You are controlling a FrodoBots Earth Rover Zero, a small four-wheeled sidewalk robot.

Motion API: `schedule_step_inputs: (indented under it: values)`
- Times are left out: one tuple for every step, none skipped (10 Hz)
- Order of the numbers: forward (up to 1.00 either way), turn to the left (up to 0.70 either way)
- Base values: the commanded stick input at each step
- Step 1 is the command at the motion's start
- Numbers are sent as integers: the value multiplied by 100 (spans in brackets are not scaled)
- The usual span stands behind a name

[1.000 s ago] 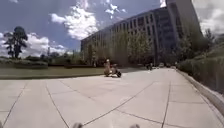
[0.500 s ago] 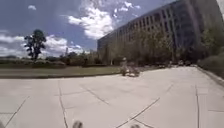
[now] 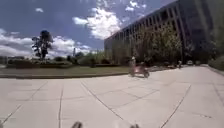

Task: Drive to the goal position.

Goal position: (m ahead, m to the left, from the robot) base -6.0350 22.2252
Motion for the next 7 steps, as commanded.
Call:
schedule_step_inputs:
  values:
    - [70, 33]
    - [70, 35]
    - [70, 35]
    - [70, 35]
    - [70, 35]
    - [70, 35]
    - [70, 35]
